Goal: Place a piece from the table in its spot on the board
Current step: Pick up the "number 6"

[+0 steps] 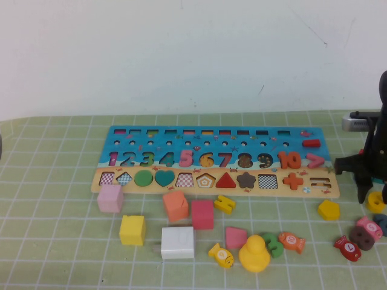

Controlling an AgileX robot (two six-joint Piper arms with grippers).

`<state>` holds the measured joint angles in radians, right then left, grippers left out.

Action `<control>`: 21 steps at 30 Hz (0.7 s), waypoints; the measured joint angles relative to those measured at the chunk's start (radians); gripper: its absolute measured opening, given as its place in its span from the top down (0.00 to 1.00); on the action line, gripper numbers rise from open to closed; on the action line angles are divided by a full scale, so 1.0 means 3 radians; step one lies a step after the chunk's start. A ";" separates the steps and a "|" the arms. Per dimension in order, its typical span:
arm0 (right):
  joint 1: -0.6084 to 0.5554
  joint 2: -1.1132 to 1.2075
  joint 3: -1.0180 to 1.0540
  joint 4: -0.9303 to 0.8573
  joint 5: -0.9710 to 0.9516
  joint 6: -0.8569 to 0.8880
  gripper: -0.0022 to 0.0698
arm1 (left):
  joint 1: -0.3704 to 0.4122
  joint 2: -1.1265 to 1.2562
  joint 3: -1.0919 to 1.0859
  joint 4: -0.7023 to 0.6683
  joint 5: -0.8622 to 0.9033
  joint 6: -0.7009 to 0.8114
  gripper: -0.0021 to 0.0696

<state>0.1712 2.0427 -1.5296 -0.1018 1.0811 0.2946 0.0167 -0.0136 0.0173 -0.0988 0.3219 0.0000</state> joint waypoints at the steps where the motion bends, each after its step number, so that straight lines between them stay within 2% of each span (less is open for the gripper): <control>1: 0.0000 0.0000 0.0000 -0.0006 0.0000 0.0000 0.49 | 0.0000 0.0000 0.0000 0.0000 0.0000 0.0000 0.97; 21: 0.0000 0.0028 0.0000 -0.0081 -0.0007 -0.0023 0.50 | 0.0000 0.0000 0.0000 0.0000 0.0000 0.0000 0.97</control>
<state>0.1712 2.0512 -1.5296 -0.1259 1.0791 0.2876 0.0167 -0.0136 0.0173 -0.0988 0.3219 0.0000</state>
